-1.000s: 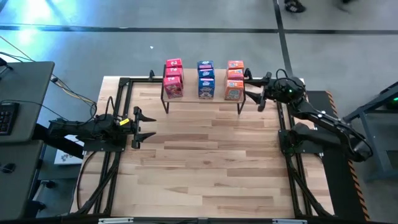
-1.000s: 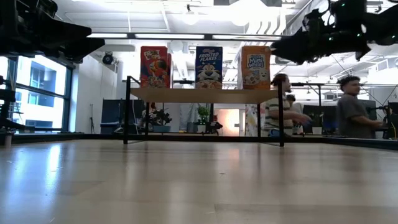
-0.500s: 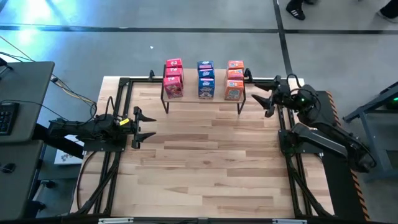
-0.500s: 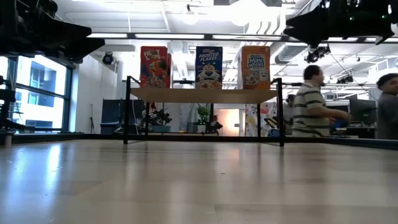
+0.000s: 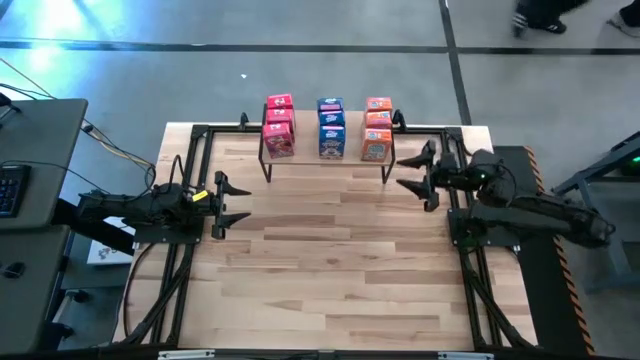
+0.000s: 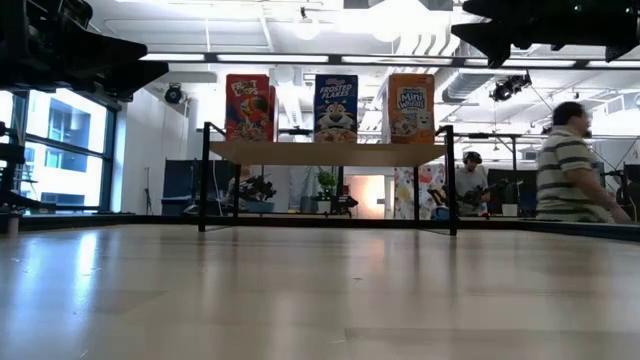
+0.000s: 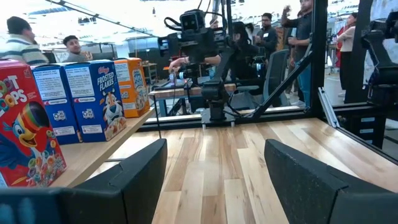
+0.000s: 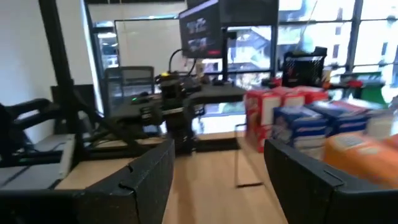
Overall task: Stack cereal on shelf
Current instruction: Return to Home Position
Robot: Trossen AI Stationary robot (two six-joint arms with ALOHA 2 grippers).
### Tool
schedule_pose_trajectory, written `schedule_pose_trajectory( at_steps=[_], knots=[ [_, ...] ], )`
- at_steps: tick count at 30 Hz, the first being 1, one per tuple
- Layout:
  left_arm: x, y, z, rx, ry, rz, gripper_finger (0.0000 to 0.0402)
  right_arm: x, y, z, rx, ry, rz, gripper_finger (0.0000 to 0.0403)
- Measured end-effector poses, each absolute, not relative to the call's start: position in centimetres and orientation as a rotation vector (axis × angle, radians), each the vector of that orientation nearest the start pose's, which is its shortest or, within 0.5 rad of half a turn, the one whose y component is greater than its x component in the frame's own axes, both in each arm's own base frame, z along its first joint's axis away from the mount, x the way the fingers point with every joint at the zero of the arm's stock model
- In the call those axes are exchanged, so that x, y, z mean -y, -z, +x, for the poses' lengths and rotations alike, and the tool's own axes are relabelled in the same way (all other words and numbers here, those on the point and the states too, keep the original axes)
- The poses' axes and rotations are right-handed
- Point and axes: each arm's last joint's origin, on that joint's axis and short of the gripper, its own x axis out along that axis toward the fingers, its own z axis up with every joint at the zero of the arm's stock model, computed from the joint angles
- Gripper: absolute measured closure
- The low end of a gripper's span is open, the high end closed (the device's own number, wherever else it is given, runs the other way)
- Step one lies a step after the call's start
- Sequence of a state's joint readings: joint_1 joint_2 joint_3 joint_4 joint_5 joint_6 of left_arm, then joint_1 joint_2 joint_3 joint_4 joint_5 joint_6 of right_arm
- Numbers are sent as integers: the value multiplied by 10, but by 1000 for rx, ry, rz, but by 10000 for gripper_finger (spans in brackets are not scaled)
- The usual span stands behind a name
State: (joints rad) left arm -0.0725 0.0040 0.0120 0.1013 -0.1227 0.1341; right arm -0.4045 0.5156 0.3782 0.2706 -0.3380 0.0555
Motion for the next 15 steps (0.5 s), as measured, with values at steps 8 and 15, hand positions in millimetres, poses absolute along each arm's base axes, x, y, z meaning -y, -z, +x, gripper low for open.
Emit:
schedule_pose_trajectory(
  at_steps=[8, 15],
  knots=[
    [3, -177, 96, 105, -57, 123, 140, 12, -260, 148, 23, 53, 133, 162],
    [3, -177, 96, 105, -57, 123, 140, -16, -244, 166, -68, 139, 165, 162]
  ],
)
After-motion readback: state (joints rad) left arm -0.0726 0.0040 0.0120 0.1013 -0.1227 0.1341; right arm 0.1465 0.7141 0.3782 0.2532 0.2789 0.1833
